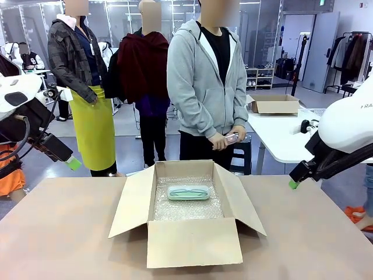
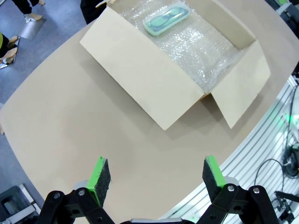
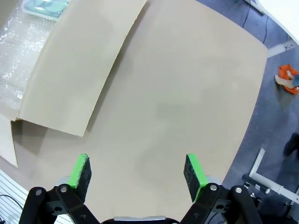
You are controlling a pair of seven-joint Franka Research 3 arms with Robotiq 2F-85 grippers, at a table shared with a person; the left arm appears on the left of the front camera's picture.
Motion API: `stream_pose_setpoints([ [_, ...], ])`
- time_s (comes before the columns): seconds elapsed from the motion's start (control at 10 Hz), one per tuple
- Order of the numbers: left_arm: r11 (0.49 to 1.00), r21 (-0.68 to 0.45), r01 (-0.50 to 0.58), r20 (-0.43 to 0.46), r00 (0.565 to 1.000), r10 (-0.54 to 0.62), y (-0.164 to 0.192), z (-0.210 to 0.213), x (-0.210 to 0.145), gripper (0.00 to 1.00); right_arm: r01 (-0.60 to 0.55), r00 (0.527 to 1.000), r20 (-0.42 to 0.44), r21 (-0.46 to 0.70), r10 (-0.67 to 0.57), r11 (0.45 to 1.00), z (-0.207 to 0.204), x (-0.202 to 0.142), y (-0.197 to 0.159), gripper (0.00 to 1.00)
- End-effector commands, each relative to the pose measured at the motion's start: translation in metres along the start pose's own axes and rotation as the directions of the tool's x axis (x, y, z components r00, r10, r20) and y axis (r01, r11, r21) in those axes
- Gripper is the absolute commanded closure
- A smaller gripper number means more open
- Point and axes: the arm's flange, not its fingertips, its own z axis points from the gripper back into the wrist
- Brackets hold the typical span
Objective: Pack the glasses set securely to prepare it for shipping.
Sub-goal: Put the Glasses case from the right side of the table into the Package Box.
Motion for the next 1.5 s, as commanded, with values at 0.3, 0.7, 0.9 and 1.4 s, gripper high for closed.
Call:
stream_pose_setpoints([
  [0.3, 1.0, -0.012, 0.009, 0.023, 1.0, -0.009, 0.0023, 0.0008, 0.0009, 0.0, 0.001, 1.0, -0.006, 0.005, -0.001, 1.0, 0.0006, 0.0027, 0.0001, 0.0],
  [0.7, 1.0, -0.012, 0.009, 0.023, 1.0, -0.009, 0.0023, 0.0008, 0.0009, 0.0, 0.001, 1.0, -0.006, 0.005, -0.001, 1.0, 0.0006, 0.0027, 0.0001, 0.0],
  [0.9, 1.0, -0.012, 0.009, 0.023, 1.0, -0.009, 0.0023, 0.0008, 0.0009, 0.0, 0.001, 1.0, -0.006, 0.005, -0.001, 1.0, 0.0006, 0.0027, 0.0001, 0.0],
  [1.4, 1.0, -0.012, 0.009, 0.023, 1.0, -0.009, 0.0023, 0.0008, 0.0009, 0.0, 0.001, 1.0, -0.006, 0.005, -0.001, 1.0, 0.0006, 0.0027, 0.0001, 0.0],
])
